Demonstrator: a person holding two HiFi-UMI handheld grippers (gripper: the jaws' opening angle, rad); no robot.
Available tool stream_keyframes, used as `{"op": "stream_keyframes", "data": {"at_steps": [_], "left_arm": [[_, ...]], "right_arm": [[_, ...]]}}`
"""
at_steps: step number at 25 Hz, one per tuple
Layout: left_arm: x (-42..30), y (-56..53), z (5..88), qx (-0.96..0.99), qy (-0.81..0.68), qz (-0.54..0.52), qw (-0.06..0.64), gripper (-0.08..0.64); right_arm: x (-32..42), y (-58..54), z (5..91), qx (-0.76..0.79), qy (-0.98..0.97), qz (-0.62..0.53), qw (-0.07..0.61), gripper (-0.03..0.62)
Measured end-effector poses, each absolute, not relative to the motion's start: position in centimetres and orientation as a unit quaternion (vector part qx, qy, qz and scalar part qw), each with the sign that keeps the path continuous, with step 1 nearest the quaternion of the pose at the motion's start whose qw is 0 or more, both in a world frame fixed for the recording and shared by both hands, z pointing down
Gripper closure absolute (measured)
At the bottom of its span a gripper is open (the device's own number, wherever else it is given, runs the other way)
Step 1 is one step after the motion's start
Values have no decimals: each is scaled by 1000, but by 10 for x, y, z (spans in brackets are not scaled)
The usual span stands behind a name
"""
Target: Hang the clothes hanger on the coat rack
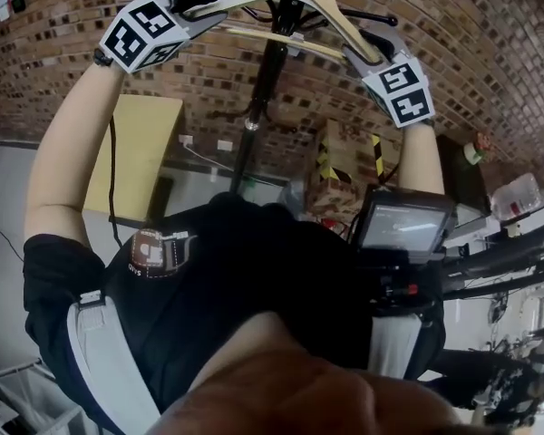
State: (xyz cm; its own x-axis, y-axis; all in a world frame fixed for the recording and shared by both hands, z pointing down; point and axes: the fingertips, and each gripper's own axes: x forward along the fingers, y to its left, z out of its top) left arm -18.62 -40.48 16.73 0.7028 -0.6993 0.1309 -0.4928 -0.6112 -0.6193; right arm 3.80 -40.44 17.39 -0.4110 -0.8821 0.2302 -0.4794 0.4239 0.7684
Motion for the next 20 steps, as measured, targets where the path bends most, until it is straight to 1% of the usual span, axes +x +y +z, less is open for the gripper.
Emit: {"op": "stream_keyframes", "data": {"at_steps": [3, 8, 10, 14, 17, 20], "left_arm": [[-204, -391, 165, -886, 359, -131, 264, 447], [-239, -367, 169, -886, 398, -41, 235, 445], [-253, -363, 183, -883, 414, -18, 218, 445], [-267, -362, 228, -895, 417, 5, 156, 445], [-267, -354, 274, -907, 405, 24, 111, 445], [-258, -347, 322, -921, 384, 44, 44, 451]], "right_arm": [[51, -387, 179, 440, -794, -302, 291, 394], [90, -359, 177, 466, -822, -263, 193, 400], [107, -353, 182, 480, -825, -248, 166, 406], [134, -346, 204, 502, -826, -219, 134, 423], [146, -343, 231, 511, -829, -202, 101, 447], [159, -341, 270, 520, -838, -156, 58, 472]]}}
